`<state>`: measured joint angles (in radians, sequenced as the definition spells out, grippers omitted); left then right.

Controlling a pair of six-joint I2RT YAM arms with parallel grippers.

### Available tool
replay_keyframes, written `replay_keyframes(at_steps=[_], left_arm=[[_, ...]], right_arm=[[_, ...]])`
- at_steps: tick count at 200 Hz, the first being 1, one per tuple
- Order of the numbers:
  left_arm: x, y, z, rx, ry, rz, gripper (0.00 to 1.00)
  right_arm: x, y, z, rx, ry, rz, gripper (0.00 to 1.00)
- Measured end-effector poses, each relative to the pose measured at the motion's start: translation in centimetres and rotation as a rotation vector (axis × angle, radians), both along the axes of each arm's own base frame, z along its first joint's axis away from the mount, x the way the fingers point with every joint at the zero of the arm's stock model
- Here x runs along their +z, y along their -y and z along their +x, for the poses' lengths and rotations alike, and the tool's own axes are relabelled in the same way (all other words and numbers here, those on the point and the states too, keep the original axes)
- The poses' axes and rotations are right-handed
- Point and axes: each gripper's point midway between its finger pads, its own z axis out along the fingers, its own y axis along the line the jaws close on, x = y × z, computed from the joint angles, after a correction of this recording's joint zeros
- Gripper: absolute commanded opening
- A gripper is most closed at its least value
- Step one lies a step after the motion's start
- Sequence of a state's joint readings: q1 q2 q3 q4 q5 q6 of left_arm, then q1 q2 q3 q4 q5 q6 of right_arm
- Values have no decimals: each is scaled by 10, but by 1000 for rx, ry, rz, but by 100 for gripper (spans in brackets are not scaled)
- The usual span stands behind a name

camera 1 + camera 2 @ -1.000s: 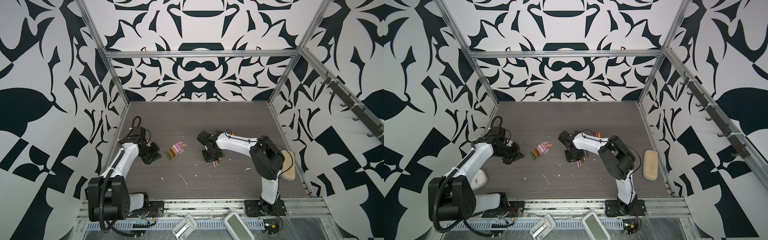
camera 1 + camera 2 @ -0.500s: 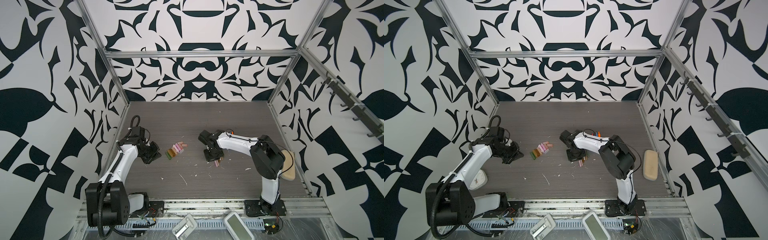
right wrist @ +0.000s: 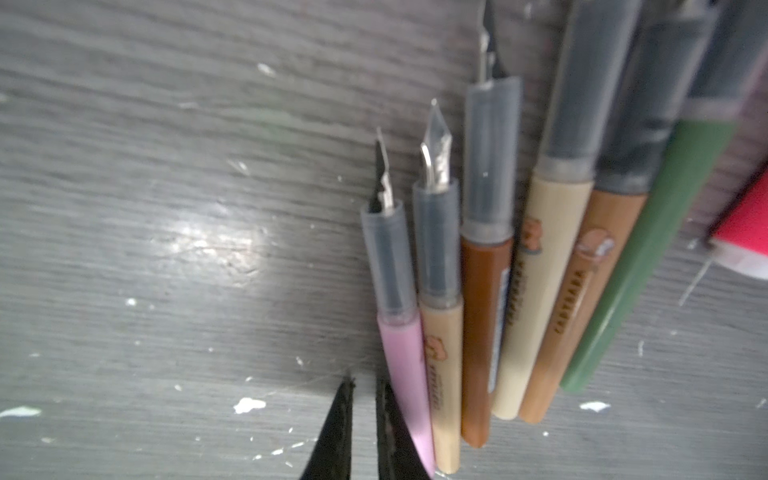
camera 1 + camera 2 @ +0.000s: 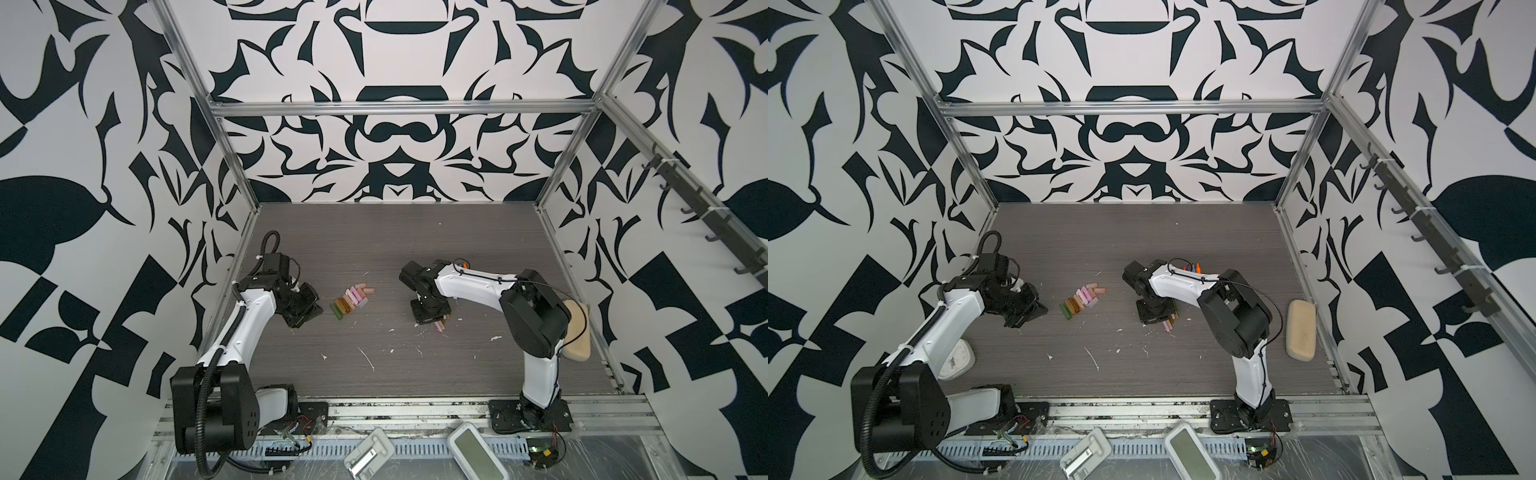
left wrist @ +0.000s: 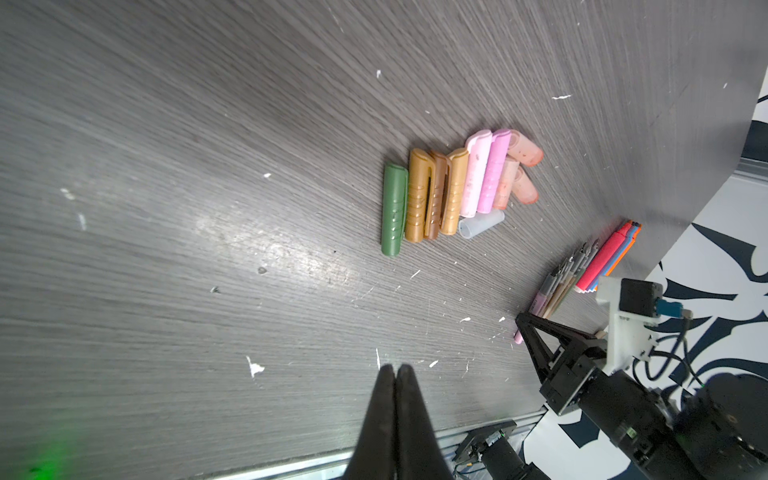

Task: Open the pen caps
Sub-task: 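Lay the uncapped pink pen beside the uncapped pens and open the right gripper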

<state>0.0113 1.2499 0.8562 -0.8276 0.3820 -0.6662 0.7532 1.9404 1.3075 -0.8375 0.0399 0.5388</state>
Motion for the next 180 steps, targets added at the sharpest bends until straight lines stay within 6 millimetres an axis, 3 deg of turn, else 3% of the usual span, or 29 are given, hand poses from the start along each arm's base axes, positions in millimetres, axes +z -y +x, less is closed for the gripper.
replay_keyframes(at_steps=[180], left_arm=[[-1,1,0,11,-13,-7,5]], right_arm=[[0,7,19,-11,-26,-9,16]])
